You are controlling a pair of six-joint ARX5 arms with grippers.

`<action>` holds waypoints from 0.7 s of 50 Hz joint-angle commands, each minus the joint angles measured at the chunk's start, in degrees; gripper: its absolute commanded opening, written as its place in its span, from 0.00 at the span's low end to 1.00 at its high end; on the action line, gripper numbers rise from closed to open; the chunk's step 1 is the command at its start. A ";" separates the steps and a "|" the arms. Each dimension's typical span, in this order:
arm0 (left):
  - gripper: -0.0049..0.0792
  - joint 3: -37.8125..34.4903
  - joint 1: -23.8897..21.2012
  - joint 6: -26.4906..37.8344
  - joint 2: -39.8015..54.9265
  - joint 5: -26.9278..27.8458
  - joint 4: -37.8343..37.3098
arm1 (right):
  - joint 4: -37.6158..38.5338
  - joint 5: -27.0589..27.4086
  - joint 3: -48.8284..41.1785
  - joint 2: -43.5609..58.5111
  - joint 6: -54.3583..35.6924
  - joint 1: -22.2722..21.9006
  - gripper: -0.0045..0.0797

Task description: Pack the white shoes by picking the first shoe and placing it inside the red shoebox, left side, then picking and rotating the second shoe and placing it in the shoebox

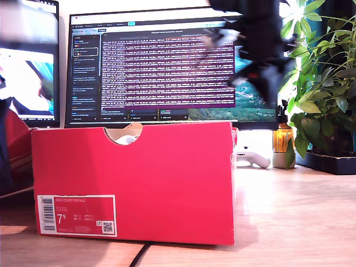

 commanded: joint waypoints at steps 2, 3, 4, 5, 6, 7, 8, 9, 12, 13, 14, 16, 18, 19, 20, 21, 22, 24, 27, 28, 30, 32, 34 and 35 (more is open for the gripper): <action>0.04 -0.17 -0.09 -2.91 -3.89 1.57 -0.39 | -1.22 -3.58 0.59 -2.40 1.53 -1.09 0.05; 0.04 -0.17 -0.09 -2.91 -4.61 1.57 -0.22 | -1.66 -4.66 0.59 -2.64 1.53 -1.55 0.05; 0.04 -0.17 -0.07 -5.70 -5.44 1.55 0.11 | -2.05 -5.84 0.59 -2.97 2.08 -2.05 0.05; 0.04 -0.17 -0.02 -6.97 -6.19 1.46 0.44 | -2.32 -7.02 0.59 -3.19 2.27 -2.51 0.05; 0.04 -0.17 0.02 -6.97 -6.80 1.40 0.76 | -2.43 -8.07 0.59 -3.37 2.49 -2.91 0.05; 0.04 -0.17 0.17 -8.68 -7.39 1.36 1.31 | -2.56 -8.94 0.57 -3.67 2.75 -3.28 0.05; 0.04 -0.17 0.37 -9.84 -7.87 1.36 1.97 | -2.67 -9.77 0.48 -4.09 2.89 -3.65 0.05; 0.04 -0.17 0.66 -9.84 -8.20 1.40 2.71 | -2.62 -10.49 0.35 -4.44 2.89 -4.00 0.05; 0.04 -0.17 1.97 -13.09 -8.76 1.73 5.64 | -2.21 -11.96 -0.46 -5.81 3.02 -4.87 0.05; 0.04 -0.17 2.56 -13.09 -8.74 2.19 6.69 | -2.01 -12.26 -0.92 -6.36 3.02 -5.14 0.05; 0.04 -0.17 3.19 -14.51 -8.74 2.71 7.82 | -1.75 -12.41 -1.36 -6.88 3.10 -5.31 0.05; 0.04 -0.17 4.74 -15.02 -8.55 4.24 9.94 | -1.20 -12.61 -2.62 -8.17 3.45 -5.66 0.05; 0.04 -0.17 6.43 -15.45 -8.07 6.45 12.26 | -0.48 -12.61 -4.13 -9.64 3.82 -5.97 0.05; 0.04 -0.17 7.43 -15.74 -7.76 7.02 13.38 | 0.00 -12.59 -5.09 -10.49 4.00 -6.14 0.05; 0.04 -0.17 8.35 -15.74 -7.50 8.52 14.23 | 0.66 -12.61 -6.10 -11.13 4.00 -6.27 0.05; 0.04 -0.17 9.31 -16.11 -7.21 9.84 15.17 | 1.27 -12.59 -7.04 -12.02 4.24 -6.36 0.05; 0.04 -0.17 10.54 -16.35 -6.80 11.04 16.24 | 2.23 -12.55 -8.37 -13.07 4.24 -6.60 0.05; 0.04 -0.17 12.35 -17.05 -6.19 13.14 17.86 | 4.09 -12.55 -10.75 -14.88 4.24 -7.02 0.05; 0.04 -0.17 15.52 -17.55 -5.22 15.85 20.55 | 6.69 -12.55 -14.38 -17.68 4.28 -7.67 0.05; 0.04 -0.17 16.66 -17.64 -4.87 16.55 21.42 | 7.48 -12.55 -15.56 -18.78 4.28 -7.87 0.05; 0.04 -0.17 18.40 -18.10 -4.26 17.92 23.41 | 9.53 -12.55 -18.05 -20.41 4.28 -8.15 0.05; 0.04 -0.17 20.41 -19.37 -3.52 19.10 25.57 | 11.34 -12.55 -20.59 -22.45 4.26 -8.46 0.05; 0.04 -0.17 22.25 -20.20 -2.86 20.02 27.52 | 13.22 -12.55 -22.88 -24.15 4.26 -8.68 0.05; 0.04 -0.17 23.08 -20.20 -2.54 20.61 28.46 | 14.05 -12.55 -23.93 -24.98 4.26 -8.81 0.05</action>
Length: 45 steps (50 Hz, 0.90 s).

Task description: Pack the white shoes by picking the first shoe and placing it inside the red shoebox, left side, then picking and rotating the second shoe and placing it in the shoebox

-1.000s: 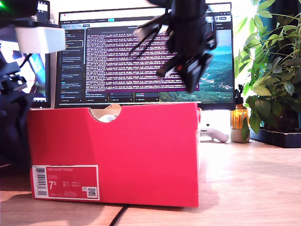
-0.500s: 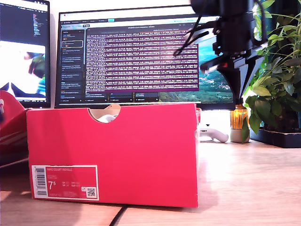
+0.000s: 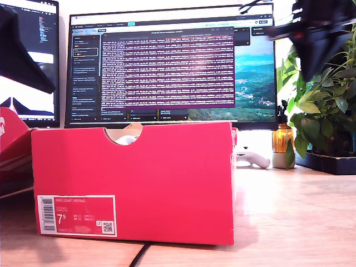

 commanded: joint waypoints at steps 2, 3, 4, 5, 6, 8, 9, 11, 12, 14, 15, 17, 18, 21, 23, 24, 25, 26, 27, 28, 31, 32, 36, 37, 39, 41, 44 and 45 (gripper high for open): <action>0.04 -0.17 3.41 -3.41 1.60 2.38 4.00 | 3.72 -0.17 -5.25 -3.32 0.26 -0.70 0.05; 0.04 -0.17 4.24 -3.96 1.92 3.06 4.66 | 4.63 -0.22 -6.32 -4.09 0.26 -0.87 0.05; 0.04 -0.17 4.90 -4.11 2.12 3.65 5.07 | 5.35 -0.22 -7.17 -4.70 0.26 -0.96 0.05; 0.04 -0.17 5.66 -4.20 2.38 4.24 5.42 | 6.21 -0.17 -8.33 -5.57 0.24 -1.16 0.05; 0.04 -0.17 6.43 -4.20 2.60 4.66 5.68 | 6.95 -0.17 -9.35 -6.40 0.20 -1.31 0.05; 0.04 -0.20 7.61 -4.28 2.71 5.29 5.90 | 8.41 -0.15 -11.41 -7.89 0.20 -1.68 0.05; 0.04 -0.22 7.98 -4.28 2.71 5.42 5.95 | 9.27 -0.13 -12.26 -8.44 0.20 -1.84 0.05; 0.05 -0.24 9.05 -4.31 2.69 5.73 6.25 | 10.67 0.11 -14.38 -10.05 0.20 -2.34 0.05; 0.05 -0.26 9.35 -4.35 2.64 5.97 6.51 | 11.65 0.22 -15.41 -10.71 0.20 -2.54 0.05; 0.05 -0.33 10.25 -4.76 2.49 6.34 7.41 | 13.46 0.22 -17.64 -12.22 0.20 -3.21 0.05; 0.05 -0.33 10.62 -5.11 2.49 6.56 7.93 | 14.21 0.22 -18.53 -12.83 0.20 -3.50 0.05; 0.05 -0.33 11.30 -5.25 2.49 7.06 8.81 | 16.06 0.22 -20.87 -14.34 0.17 -4.24 0.05; 0.05 -0.33 11.50 -5.53 2.49 7.23 9.16 | 16.83 0.22 -21.81 -14.93 0.17 -4.57 0.05; 0.05 -0.61 11.74 -6.47 2.51 7.23 10.84 | 19.21 0.20 -25.22 -17.07 0.20 -5.62 0.05; 0.05 -1.22 11.74 -7.37 2.51 7.10 12.50 | 20.70 0.20 -27.12 -18.40 0.20 -6.23 0.05; 0.05 -1.64 11.74 -7.96 2.51 7.02 13.40 | 21.49 0.20 -28.15 -18.91 0.20 -6.47 0.05; 0.05 -2.23 11.74 -8.63 2.51 6.73 14.71 | 22.51 0.13 -29.09 -19.47 0.24 -6.64 0.05; 0.05 -2.86 11.76 -8.63 2.51 6.27 16.02 | 23.19 0.15 -29.88 -20.06 0.24 -6.84 0.05; 0.05 -3.43 11.76 -10.01 2.51 5.55 17.05 | 24.20 0.15 -30.47 -20.57 0.24 -6.93 0.05; 0.05 -4.24 11.74 -10.38 2.51 4.74 18.10 | 25.05 0.17 -31.10 -21.03 0.22 -7.06 0.05; 0.05 -6.34 11.74 -11.43 2.51 2.25 20.28 | 26.95 0.22 -32.41 -22.12 0.22 -7.52 0.05; 0.05 -7.10 11.74 -11.56 2.49 1.55 21.11 | 27.23 0.20 -32.61 -22.38 0.24 -7.58 0.05; 0.05 -9.70 11.74 -12.94 2.45 -0.35 24.20 | 28.74 0.22 -33.48 -23.43 0.37 -7.61 0.05; 0.05 -10.47 11.74 -13.03 2.19 -0.70 25.00 | 29.20 0.24 -33.64 -23.65 0.37 -7.61 0.05; 0.05 -11.91 11.76 -13.03 1.49 -1.25 26.71 | 30.58 0.24 -33.90 -24.11 0.85 -7.61 0.05; 0.05 -13.35 11.76 -13.03 0.79 -1.64 28.37 | 32.24 0.22 -34.21 -24.55 1.49 -7.58 0.05; 0.05 -15.50 11.78 -13.00 -0.81 -2.56 30.75 | 34.21 0.24 -34.47 -24.76 1.46 -7.61 0.05; 0.05 -16.09 11.76 -13.03 -1.27 -2.82 31.32 | 34.73 0.24 -34.53 -24.76 1.38 -7.61 0.05</action>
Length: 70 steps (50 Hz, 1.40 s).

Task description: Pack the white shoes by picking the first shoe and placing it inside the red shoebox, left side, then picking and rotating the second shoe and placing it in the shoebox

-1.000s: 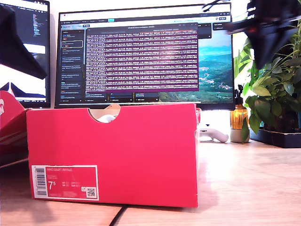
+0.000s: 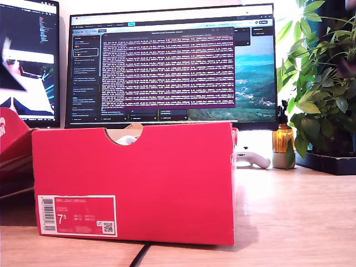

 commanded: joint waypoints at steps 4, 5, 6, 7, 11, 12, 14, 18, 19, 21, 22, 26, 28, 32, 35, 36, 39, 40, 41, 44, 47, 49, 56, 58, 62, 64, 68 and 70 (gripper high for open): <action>0.05 -3.91 0.00 -0.35 -5.01 -1.33 4.24 | 4.83 0.02 -3.02 -0.13 0.11 -0.13 0.05; 0.05 -4.50 0.00 -0.35 -5.60 -1.66 4.85 | 6.08 0.02 -3.58 -0.11 -0.26 -0.11 0.05; 0.05 -5.16 0.00 -0.33 -6.10 -1.99 5.35 | 7.04 -0.04 -4.17 -0.11 -0.55 -0.11 0.05; 0.05 -5.92 0.00 -0.33 -6.80 -2.34 5.90 | 7.98 -0.02 -4.85 -0.11 -0.57 -0.11 0.05; 0.05 -8.37 0.13 -0.31 -9.20 -3.74 7.67 | 11.85 -0.04 -8.07 -0.11 -0.61 -0.13 0.05; 0.05 -8.90 0.24 -0.31 -9.66 -3.91 8.22 | 12.68 -0.07 -8.81 -0.11 -0.52 -0.11 0.05; 0.05 -10.08 0.55 -0.31 -10.67 -4.00 9.20 | 14.60 -0.07 -10.51 -0.11 -0.37 -0.11 0.05; 0.05 -11.85 1.07 -0.31 -12.22 -4.00 10.25 | 17.92 -0.07 -13.38 -0.11 0.52 -0.11 0.05; 0.05 -12.33 1.18 -0.31 -12.50 -4.00 10.75 | 18.43 -0.07 -13.90 -0.11 0.52 -0.11 0.05; 0.05 -13.55 1.46 -0.37 -12.94 -3.98 12.33 | 19.32 -0.09 -15.06 -0.11 0.90 -0.11 0.05; 0.05 -14.23 1.62 -0.37 -13.14 -4.00 13.20 | 19.87 -0.04 -15.74 -0.11 0.90 -0.11 0.05; 0.05 -16.79 2.45 -1.55 -13.92 -3.93 16.74 | 22.95 -0.04 -18.43 -0.13 1.01 -0.11 0.05; 0.05 -18.03 2.82 -1.97 -14.51 -3.74 18.58 | 24.76 -0.04 -19.89 -0.13 1.05 -0.11 0.05; 0.05 -19.82 3.15 -2.97 -15.63 -3.52 20.04 | 28.15 -0.07 -22.67 -0.13 2.03 -0.11 0.05; 0.05 -20.50 3.32 -2.95 -16.04 -3.45 20.02 | 29.90 -0.07 -24.59 -0.13 2.60 -0.11 0.05; 0.05 -20.70 3.39 -2.95 -16.02 -3.32 20.04 | 30.38 -0.04 -25.20 -0.13 2.58 -0.11 0.05; 0.05 -21.27 3.54 -2.97 -16.02 -2.99 20.15 | 30.49 -0.04 -26.53 -0.17 2.60 -0.11 0.05; 0.05 -21.51 3.61 -3.10 -16.02 -2.91 20.39 | 30.56 -0.02 -26.95 -0.17 2.56 -0.11 0.05; 0.05 -21.79 3.67 -3.10 -16.02 -2.86 20.65 | 30.56 -0.02 -27.28 -0.17 2.58 -0.11 0.05; 0.05 -22.60 3.87 -3.43 -16.00 -2.45 21.38 | 30.99 -0.20 -28.28 -0.20 2.56 -0.11 0.05; 0.05 -22.60 4.22 -3.58 -16.00 -2.27 21.11 | 32.13 -0.22 -29.16 -0.24 2.58 -0.11 0.05; 0.05 -22.60 4.33 -3.61 -16.00 -2.21 21.35 | 33.00 -0.31 -29.73 -0.50 2.60 -0.11 0.05; 0.05 -22.60 4.74 -3.58 -16.00 -2.25 21.38 | 33.33 -0.66 -31.54 -2.84 2.73 -0.11 0.05; 0.05 -22.60 5.01 -3.58 -16.00 -2.25 21.35 | 33.40 -0.72 -32.13 -4.13 3.39 -0.11 0.05; 0.05 -22.60 5.68 -3.56 -15.96 -2.21 21.31 | 33.55 -1.49 -32.98 -7.10 3.52 -0.11 0.05; 0.05 -22.60 6.10 -3.56 -15.91 -1.99 21.33 | 32.85 -1.53 -33.24 -9.07 3.52 -0.11 0.05; 0.05 -22.60 6.95 -3.58 -15.91 -1.27 21.35 | 29.97 -1.46 -33.24 -12.22 3.26 -0.28 0.05; 0.05 -22.60 7.39 -3.61 -15.91 -0.85 21.35 | 28.72 -1.46 -33.24 -13.53 2.67 -0.74 0.05</action>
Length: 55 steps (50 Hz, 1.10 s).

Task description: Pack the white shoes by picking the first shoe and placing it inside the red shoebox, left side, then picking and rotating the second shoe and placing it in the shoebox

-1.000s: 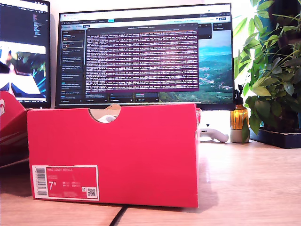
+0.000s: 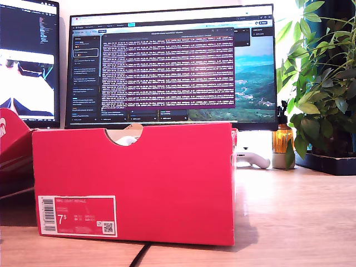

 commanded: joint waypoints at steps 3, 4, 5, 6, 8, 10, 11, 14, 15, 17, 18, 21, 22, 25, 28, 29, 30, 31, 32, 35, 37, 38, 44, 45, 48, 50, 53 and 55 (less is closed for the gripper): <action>0.05 -1.81 1.27 -0.39 -0.11 1.07 0.57 | -2.16 0.44 -0.74 -2.69 -0.46 -1.86 0.05; 0.05 -1.81 1.40 -0.39 -0.11 1.16 0.59 | -2.51 0.59 -0.74 -3.19 -0.46 -2.19 0.05; 0.05 -1.81 1.64 -0.57 -0.11 1.25 0.66 | -2.91 1.01 -0.74 -3.87 -0.46 -2.93 0.05; 0.05 -1.81 1.81 -0.57 -0.11 1.36 0.74 | -3.17 1.22 -0.74 -4.42 -0.42 -3.50 0.05; 0.05 -1.81 2.21 -0.92 -0.11 1.38 0.81 | -3.58 1.22 -0.74 -5.73 -0.37 -4.81 0.05; 0.05 -1.81 2.60 -0.92 -0.11 1.60 0.98 | -4.28 1.25 -0.74 -6.91 -0.31 -5.97 0.05; 0.05 -1.81 2.82 -1.27 -0.11 1.79 1.07 | -4.76 1.25 -0.74 -7.56 -0.17 -6.62 0.05; 0.05 -1.81 3.39 -1.44 -0.11 2.27 1.51 | -5.92 1.16 -0.74 -9.88 -0.15 -8.46 0.05; 0.05 -1.81 3.52 -1.44 -0.11 2.51 1.64 | -6.29 0.70 -0.74 -10.69 0.31 -9.01 0.05; 0.05 -1.81 3.76 -1.46 -0.11 2.89 1.84 | -7.17 -0.68 -0.74 -12.24 0.33 -9.86 0.05; 0.05 -1.81 3.85 -1.46 -0.11 2.93 1.81 | -7.58 -1.66 -0.74 -13.07 0.33 -10.21 0.05; 0.05 -1.81 4.22 -1.46 -0.13 3.10 1.81 | -9.03 -3.74 -0.74 -15.61 0.26 -10.86 0.05; 0.05 -1.81 4.35 -1.46 -0.17 3.23 1.81 | -9.40 -3.65 -0.74 -16.37 -0.22 -10.95 0.05; 0.05 -1.81 4.70 -1.49 -0.26 3.67 2.03 | -10.75 -3.72 -0.74 -19.08 -0.15 -11.23 0.05; 0.05 -1.81 4.85 -1.88 -0.74 4.02 2.25 | -12.35 -4.48 -0.74 -21.79 -0.33 -11.23 0.05; 0.05 -1.81 4.87 -1.88 -0.98 4.17 2.23 | -12.87 -4.92 -0.74 -22.86 -0.39 -11.23 0.05; 0.05 -1.81 4.87 -1.88 -1.14 4.33 2.23 | -13.42 -5.16 -0.74 -23.87 -0.61 -11.23 0.05; 0.05 -1.81 4.87 -1.90 -1.38 4.66 2.23 | -13.88 -5.16 -0.74 -24.63 -0.61 -11.23 0.05; 0.05 -1.81 4.87 -1.99 -1.70 5.07 2.25 | -14.51 -5.11 -0.74 -25.73 -0.61 -11.23 0.05; 0.05 -1.81 4.87 -2.10 -2.91 5.97 2.10 | -16.11 -5.11 -0.74 -28.59 -0.59 -11.23 0.05; 0.05 -1.81 4.87 -2.45 -3.74 6.21 2.08 | -17.09 -5.14 -0.74 -30.38 -0.59 -11.23 0.05; 0.05 -1.81 4.87 -2.60 -4.20 6.34 2.05 | -17.68 -5.14 -0.74 -31.28 -0.59 -11.23 0.05; 0.05 -1.79 4.87 -3.02 -7.08 6.67 0.92 | -20.76 -5.16 -0.74 -36.04 -0.42 -11.23 0.05; 0.05 -1.79 4.87 -3.19 -7.65 6.67 0.50 | -21.22 -5.16 -0.74 -36.79 -0.39 -11.23 0.05; 0.05 -1.79 4.87 -3.87 -9.49 6.60 -0.87 | -22.47 -5.11 -0.74 -38.69 -0.39 -11.23 0.05; 0.05 -1.79 4.87 -4.74 -10.95 6.45 -1.84 | -23.45 -5.11 -0.74 -39.80 -0.39 -11.23 0.05; 0.05 -1.79 4.87 -5.60 -13.31 5.31 -3.23 | -23.78 -4.85 -0.72 -39.76 -0.37 -11.26 0.05; 0.05 -1.79 4.85 -6.27 -15.10 4.52 -4.26 | -23.85 -4.92 -0.74 -39.76 -0.37 -11.23 0.05</action>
